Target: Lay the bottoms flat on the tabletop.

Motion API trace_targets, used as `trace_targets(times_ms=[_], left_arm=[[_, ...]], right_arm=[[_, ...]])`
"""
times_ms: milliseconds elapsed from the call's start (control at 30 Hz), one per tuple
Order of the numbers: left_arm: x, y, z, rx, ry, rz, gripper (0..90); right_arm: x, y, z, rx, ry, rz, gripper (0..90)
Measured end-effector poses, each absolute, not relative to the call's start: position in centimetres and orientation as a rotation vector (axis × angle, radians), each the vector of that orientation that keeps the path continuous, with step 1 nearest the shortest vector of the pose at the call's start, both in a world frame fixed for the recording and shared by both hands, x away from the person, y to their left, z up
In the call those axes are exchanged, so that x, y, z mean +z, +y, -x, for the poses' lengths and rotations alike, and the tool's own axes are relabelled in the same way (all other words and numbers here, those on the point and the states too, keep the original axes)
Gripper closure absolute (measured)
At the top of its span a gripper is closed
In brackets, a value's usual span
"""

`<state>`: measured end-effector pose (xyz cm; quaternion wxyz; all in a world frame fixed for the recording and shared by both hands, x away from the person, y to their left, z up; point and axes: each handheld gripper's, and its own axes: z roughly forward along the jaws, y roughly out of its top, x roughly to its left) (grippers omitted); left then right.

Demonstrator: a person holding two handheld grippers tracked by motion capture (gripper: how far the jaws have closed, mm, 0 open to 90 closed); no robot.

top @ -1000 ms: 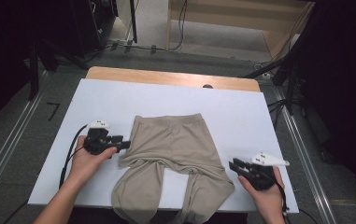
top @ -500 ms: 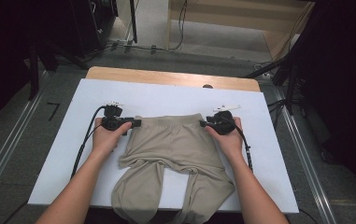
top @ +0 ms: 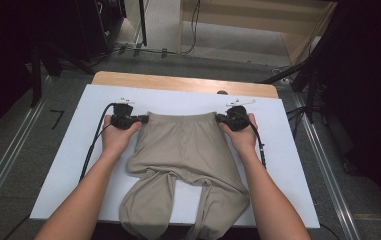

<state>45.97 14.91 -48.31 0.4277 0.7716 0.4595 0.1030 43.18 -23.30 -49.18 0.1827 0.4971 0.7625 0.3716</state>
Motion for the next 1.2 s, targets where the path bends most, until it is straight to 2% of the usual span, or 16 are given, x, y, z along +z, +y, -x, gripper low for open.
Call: trace_targets(times_ms=[367,767,867,900,933,967,1033,1200], left_arm=[[-47.3,12.5,-52.2,0.322,1.157,-1.909,85.9],[-45.7,11.3,-55.9,0.355,1.135,-1.893,86.5],[-46.1,11.4,-56.6,0.327,1.149,-1.884,85.8],[-46.4,11.3,-56.7,0.351,1.167,-1.889,80.8],[-46.7,11.4,-56.8,0.356,1.180,-1.897,71.9],[-46.8,11.6,-56.9,0.337,1.192,-1.899,57.3],[-46.7,12.2,-56.7,0.304,1.209,-1.895,34.2],[-45.8,13.8,-54.3,0.193,1.117,-1.858,14.9]], right_arm=[[-48.0,-24.7,-47.9,1.039,2.030,-1.498,85.0],[-46.8,-25.3,-51.1,1.026,1.976,-1.481,85.1],[-46.8,-25.1,-51.7,1.014,1.966,-1.493,85.0],[-47.0,-25.0,-51.9,0.996,1.971,-1.498,84.6],[-47.2,-24.9,-52.0,0.960,1.976,-1.510,82.4],[-47.4,-25.0,-52.1,0.940,1.965,-1.547,70.4],[-47.8,-25.7,-52.1,1.029,1.953,-1.660,46.5],[-48.0,-25.8,-50.2,1.080,1.986,-1.627,25.5]])
